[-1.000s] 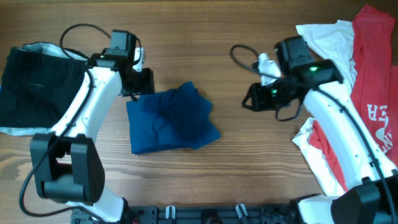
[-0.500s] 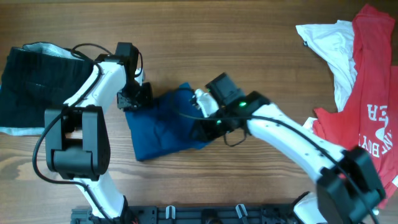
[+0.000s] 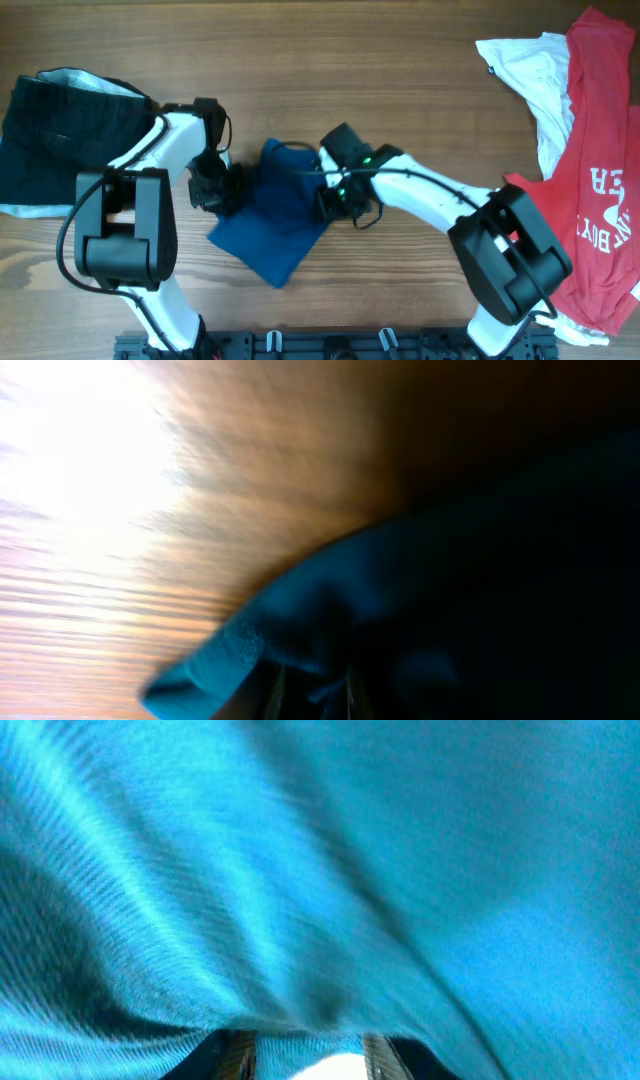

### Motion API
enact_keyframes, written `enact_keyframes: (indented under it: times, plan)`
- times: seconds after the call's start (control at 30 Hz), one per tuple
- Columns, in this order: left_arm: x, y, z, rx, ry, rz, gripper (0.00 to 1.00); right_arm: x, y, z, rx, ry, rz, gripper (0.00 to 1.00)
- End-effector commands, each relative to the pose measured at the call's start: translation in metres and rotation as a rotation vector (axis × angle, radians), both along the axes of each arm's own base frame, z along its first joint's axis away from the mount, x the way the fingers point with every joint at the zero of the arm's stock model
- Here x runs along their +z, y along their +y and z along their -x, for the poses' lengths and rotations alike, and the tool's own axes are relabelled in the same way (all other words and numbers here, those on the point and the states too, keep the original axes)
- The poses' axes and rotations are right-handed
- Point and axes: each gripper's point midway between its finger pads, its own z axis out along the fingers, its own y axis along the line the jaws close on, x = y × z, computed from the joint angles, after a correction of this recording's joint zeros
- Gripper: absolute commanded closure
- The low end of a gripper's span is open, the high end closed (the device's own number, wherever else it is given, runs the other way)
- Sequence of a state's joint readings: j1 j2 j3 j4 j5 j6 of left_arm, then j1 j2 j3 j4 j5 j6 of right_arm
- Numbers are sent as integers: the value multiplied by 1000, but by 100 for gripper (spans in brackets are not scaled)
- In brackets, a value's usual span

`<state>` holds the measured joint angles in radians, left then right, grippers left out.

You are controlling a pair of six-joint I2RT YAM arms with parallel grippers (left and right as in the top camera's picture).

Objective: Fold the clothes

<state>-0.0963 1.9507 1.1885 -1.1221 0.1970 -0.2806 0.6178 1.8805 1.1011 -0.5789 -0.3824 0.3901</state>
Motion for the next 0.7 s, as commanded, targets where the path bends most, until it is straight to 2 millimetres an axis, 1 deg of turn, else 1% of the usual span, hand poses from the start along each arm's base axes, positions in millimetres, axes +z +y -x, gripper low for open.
enact_keyframes:
  times: [0.0,0.1,0.17,0.2,0.3,0.33,0.4,0.43,0.5,0.53,0.6,0.67]
  plan:
    - [-6,-24,19,17,70,84,84,-10,-58,-58,-79,-174,188,61]
    - [-3,-30,22,-2,73,87,85,-3,-70,-76,-82,-207,183,61]
    - [4,-34,18,-3,38,105,83,4,-75,-84,-83,-219,182,61]
    - [10,-34,13,-2,1,114,81,9,-77,-87,-77,-223,183,61]
    - [33,-33,-3,5,-126,132,71,27,-81,-89,-79,-247,203,60]
    - [43,-31,-9,10,-171,138,65,35,-85,-90,-86,-263,222,60]
    - [65,-27,-19,22,-274,149,42,55,-93,-91,-100,-306,245,60]
    - [75,-25,-23,28,-321,154,34,64,-95,-90,-108,-323,248,59]
    - [101,-21,-38,32,-460,167,6,89,-97,-87,-122,-363,225,58]
    - [108,-20,-44,29,-507,171,4,99,-97,-86,-131,-383,213,58]
    - [117,-22,-56,2,-582,187,3,115,-98,-85,-153,-410,193,56]
    - [117,-28,-63,0,-602,218,0,123,-98,-83,-162,-422,184,56]
